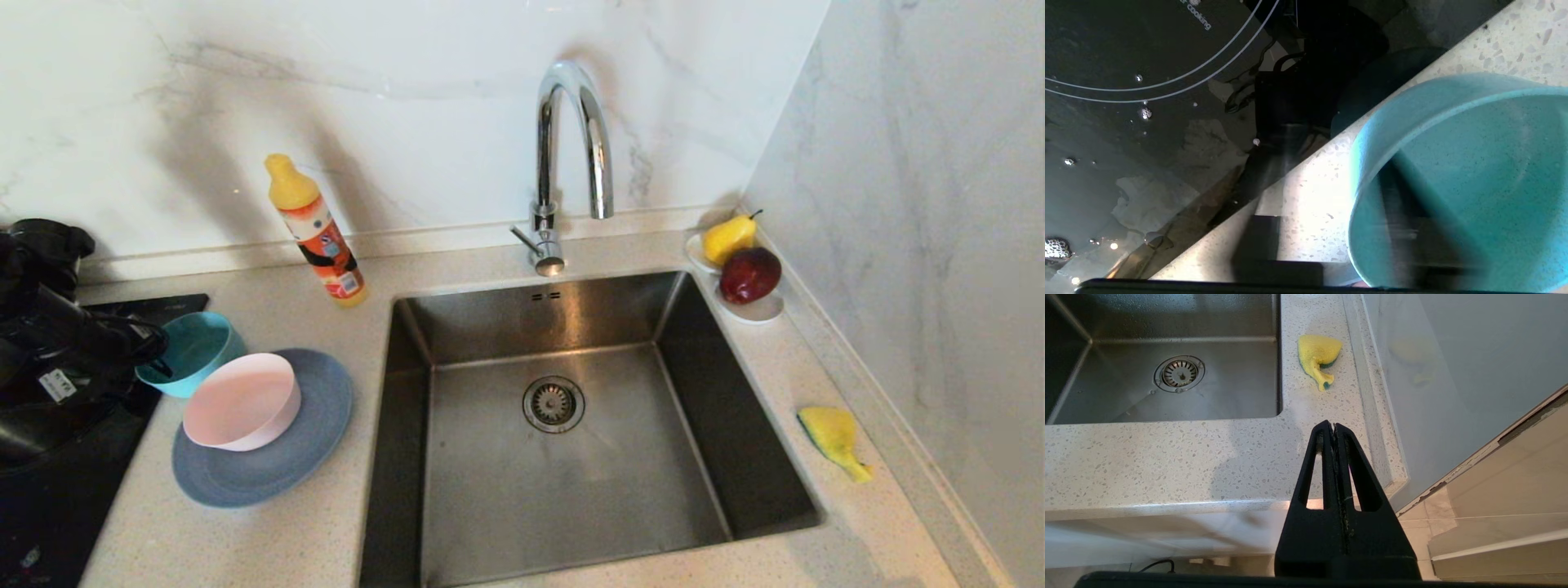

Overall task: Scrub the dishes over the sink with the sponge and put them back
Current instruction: Place the bowl on the bowl

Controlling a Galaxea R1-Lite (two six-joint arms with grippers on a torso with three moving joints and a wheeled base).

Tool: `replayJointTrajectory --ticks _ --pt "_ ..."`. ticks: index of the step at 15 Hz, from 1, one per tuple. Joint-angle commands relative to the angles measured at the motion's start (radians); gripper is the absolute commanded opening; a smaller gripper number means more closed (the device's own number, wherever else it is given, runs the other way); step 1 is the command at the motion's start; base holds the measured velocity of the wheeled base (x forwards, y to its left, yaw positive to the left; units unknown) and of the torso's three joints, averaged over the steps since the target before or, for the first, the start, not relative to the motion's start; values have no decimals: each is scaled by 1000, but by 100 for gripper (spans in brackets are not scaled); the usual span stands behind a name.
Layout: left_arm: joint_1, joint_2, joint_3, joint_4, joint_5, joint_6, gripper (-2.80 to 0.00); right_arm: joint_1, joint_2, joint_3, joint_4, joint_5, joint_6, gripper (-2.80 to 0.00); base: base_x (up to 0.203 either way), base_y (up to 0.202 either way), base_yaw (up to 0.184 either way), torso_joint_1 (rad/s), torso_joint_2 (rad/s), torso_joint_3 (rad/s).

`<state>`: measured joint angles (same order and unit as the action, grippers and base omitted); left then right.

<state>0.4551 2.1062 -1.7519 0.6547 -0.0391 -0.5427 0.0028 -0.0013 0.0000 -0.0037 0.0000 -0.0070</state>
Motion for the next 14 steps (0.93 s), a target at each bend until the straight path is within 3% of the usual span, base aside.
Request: replayJointTrajectory --ticks 1,7,10,14 --pt "0 5 -14 3 -1 -4 -280 0 0 0 -1 0 0 -280 0 0 0 0 0 0" --pt "1 -5 -123 17 9 -43 -280 0 -1 0 -1 0 -1 -280 0 0 0 0 0 0" --pt "3 -76 -179 87 2 -59 -280 0 0 0 -1 0 -1 -280 0 0 0 0 0 0" --pt "-16 -205 -159 286 -105 -49 -280 0 0 0 -1 0 -1 -280 0 0 0 0 0 0"
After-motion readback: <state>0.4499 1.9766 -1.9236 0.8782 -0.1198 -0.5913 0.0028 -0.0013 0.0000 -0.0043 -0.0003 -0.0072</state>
